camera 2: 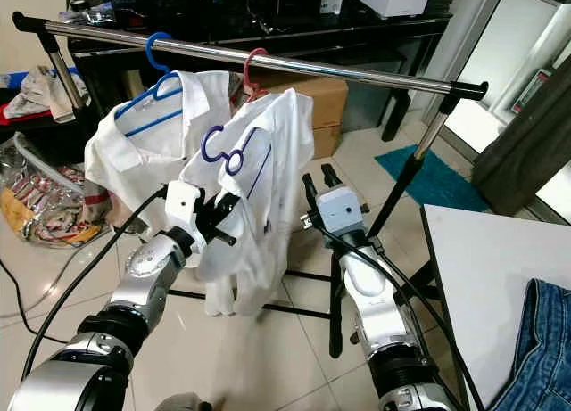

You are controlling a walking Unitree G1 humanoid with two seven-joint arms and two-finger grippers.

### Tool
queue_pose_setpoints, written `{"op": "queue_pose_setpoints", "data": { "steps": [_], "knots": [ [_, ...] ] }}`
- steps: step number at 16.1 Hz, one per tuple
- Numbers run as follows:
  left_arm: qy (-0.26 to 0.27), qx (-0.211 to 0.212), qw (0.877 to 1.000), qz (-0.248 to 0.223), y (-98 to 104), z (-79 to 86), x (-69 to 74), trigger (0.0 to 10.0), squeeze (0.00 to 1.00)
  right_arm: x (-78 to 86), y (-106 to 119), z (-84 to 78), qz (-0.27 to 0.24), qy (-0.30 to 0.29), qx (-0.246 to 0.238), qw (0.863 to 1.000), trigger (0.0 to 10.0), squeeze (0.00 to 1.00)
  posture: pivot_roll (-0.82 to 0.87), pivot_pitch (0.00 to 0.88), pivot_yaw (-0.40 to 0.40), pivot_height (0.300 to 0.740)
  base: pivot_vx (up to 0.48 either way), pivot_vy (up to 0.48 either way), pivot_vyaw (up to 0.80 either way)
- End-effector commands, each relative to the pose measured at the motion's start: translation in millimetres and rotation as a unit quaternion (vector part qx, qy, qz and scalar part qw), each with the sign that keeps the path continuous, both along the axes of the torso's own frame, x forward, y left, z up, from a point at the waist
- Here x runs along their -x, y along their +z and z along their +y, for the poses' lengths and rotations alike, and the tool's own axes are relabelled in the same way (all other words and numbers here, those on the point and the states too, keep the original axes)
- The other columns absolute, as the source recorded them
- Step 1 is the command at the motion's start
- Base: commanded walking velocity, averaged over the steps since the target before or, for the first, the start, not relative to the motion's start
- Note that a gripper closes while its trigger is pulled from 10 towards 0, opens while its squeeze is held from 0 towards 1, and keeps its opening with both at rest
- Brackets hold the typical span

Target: Hang hanger

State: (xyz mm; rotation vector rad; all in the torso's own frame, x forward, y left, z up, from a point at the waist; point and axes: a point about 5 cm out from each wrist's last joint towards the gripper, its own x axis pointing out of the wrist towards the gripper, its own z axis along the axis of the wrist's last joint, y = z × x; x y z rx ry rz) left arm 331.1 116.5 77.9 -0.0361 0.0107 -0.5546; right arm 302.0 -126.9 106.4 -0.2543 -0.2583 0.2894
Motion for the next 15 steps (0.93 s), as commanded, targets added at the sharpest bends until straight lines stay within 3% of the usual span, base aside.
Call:
{"op": "queue_pose_setpoints", "data": {
  "steps": [1,13,15],
  "knots": [
    [-0.009,0.004,1.0,-0.025,12.1,-4.2,-3.1,10.0,0.0,-1.9,0.5,-1.9,0.003,-0.008,-0.003,1.0,10.0,0.0,0.23,0.0,-0.043,0.74,0.311,0.0,0.0],
    [-0.025,-0.008,0.999,-0.028,15.6,-8.0,-4.2,10.0,0.0,-3.2,1.7,0.0,0.003,-0.009,-0.008,1.0,10.0,0.0,0.22,0.0,-0.034,0.74,0.413,0.0,0.0],
    [-0.027,-0.012,0.999,-0.029,15.8,-8.0,-3.9,10.0,0.0,-3.4,1.3,0.3,0.004,-0.009,-0.008,1.0,10.0,0.0,0.22,0.0,-0.034,0.74,0.0,0.0,0.0]
  ]
}}
